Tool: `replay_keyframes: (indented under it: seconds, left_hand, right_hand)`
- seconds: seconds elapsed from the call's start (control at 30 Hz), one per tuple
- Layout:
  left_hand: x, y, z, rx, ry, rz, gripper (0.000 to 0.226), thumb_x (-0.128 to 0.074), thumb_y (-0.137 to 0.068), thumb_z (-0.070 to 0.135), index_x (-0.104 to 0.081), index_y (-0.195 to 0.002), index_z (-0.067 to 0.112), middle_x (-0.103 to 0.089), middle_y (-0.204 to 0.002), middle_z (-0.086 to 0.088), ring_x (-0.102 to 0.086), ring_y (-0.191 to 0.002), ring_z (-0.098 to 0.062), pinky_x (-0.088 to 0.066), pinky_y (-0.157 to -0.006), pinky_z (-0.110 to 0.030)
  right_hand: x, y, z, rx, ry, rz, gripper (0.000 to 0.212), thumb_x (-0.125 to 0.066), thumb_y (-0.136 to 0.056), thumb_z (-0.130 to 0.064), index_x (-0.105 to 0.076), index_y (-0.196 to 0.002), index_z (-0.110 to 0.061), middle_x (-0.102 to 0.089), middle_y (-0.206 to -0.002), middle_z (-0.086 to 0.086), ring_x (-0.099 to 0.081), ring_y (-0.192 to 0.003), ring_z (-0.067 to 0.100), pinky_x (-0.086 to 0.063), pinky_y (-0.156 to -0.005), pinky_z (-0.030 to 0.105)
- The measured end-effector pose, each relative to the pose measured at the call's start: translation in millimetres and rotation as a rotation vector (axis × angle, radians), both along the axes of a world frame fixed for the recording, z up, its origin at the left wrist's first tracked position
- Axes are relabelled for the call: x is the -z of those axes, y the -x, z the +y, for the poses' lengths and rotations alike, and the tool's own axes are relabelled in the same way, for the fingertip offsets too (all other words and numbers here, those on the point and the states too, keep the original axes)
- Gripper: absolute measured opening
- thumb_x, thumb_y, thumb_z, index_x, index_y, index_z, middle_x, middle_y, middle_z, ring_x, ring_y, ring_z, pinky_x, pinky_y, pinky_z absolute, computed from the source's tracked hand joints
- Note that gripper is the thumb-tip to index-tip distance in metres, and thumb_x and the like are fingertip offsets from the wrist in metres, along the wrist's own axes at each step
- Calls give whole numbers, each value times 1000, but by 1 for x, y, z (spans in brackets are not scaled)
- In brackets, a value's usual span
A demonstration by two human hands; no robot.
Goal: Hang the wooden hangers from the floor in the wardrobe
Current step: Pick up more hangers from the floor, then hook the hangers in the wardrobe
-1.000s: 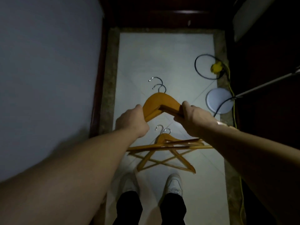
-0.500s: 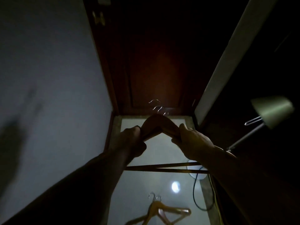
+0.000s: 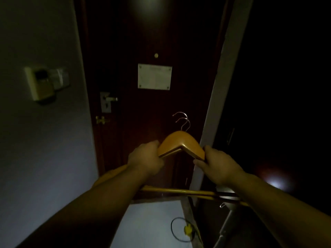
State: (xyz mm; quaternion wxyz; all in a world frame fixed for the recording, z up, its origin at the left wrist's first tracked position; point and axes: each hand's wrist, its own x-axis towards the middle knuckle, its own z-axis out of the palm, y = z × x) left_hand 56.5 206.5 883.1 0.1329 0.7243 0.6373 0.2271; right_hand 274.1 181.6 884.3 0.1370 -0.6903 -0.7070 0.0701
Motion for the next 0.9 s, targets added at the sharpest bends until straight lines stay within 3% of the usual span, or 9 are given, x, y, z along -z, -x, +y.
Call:
replay_keyframes:
  seconds: [0.1, 0.3, 0.5, 0.67, 0.77, 0.9]
  left_hand:
    - [-48, -39, -11, 26, -85, -45, 19, -59, -85, 19, -57, -99, 30, -59, -79, 6, -55, -66, -12, -44, -63, -31]
    - [-113, -108, -34, 133, -225, -96, 19, -53, -91, 16, -54, -104, 31, -58, -80, 6, -52, -64, -9, -36, -60, -29]
    - [-149, -160, -53, 280, -271, -134, 21, -50, -88, 13, -50, -102, 29, -59, -80, 2, -59, -69, -18, -48, -65, -35]
    - [-167, -187, -74, 475, -285, -276, 28, -65, -79, 10, -44, -84, 28, -59, -81, 0, -59, -68, -17, -40, -53, -29]
    - [-173, -196, -86, 683, -225, -348, 34, -82, -75, 19, -52, -84, 31, -61, -91, 3, -61, -77, -11, -43, -59, -24]
    - [-167, -213, -111, 859, -260, -381, 31, -84, -75, 37, -59, -93, 31, -54, -96, 12, -55, -86, -5, -43, -69, -23]
  right_hand:
    - [-50, -39, -19, 15, -7, 94, 25, -59, -95, -45, -50, -104, -24, -63, -89, -1, -63, -79, 14, -56, -78, 37]
    - [-129, -102, -61, 73, -25, 170, 21, -62, -95, -37, -48, -106, -26, -67, -90, 2, -67, -79, 16, -54, -70, 30]
    - [-172, -143, -117, 193, -70, 198, 27, -64, -94, -34, -50, -113, -23, -65, -93, 6, -63, -79, 16, -51, -73, 34]
    - [-186, -162, -177, 334, -104, 250, 30, -64, -93, -36, -47, -115, -25, -63, -89, 6, -60, -75, 16, -51, -71, 36]
    - [-188, -168, -218, 433, -114, 325, 31, -64, -95, -33, -46, -118, -21, -59, -85, 5, -56, -72, 16, -46, -65, 32]
    - [-186, -168, -274, 541, -123, 377, 34, -62, -96, -32, -43, -121, -18, -56, -87, 5, -53, -73, 15, -43, -63, 28]
